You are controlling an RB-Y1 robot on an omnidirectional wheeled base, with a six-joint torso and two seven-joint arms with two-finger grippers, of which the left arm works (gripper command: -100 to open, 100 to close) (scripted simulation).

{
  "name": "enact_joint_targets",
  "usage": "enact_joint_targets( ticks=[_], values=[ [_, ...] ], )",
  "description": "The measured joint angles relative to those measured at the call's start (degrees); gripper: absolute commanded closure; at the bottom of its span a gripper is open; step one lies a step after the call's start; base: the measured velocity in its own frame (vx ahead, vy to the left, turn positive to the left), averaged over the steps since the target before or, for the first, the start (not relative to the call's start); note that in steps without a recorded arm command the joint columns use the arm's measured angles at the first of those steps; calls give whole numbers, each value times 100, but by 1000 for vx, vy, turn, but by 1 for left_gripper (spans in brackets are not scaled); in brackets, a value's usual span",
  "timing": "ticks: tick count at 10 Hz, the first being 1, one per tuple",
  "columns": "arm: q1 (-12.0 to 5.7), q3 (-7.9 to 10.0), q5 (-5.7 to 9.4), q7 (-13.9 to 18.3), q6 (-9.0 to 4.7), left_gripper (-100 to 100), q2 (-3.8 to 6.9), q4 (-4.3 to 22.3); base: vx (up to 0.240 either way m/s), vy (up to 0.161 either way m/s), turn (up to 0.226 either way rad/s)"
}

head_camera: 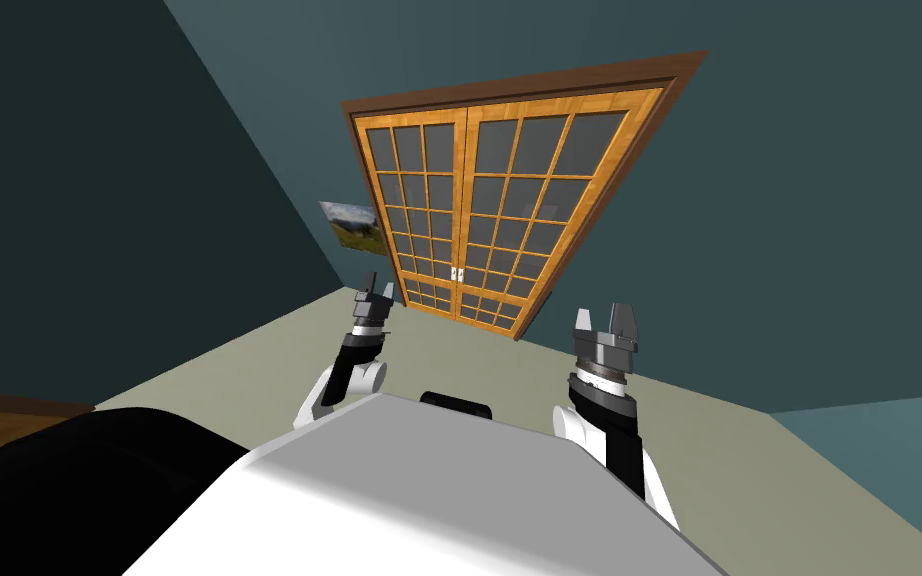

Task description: Pull the door open

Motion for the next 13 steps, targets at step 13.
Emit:
enact_joint_targets(
  ticks=[13],
  values=[
    [-360,104,-324,-1299,-435,-100,192,1439,103,0,-9]
  ],
)
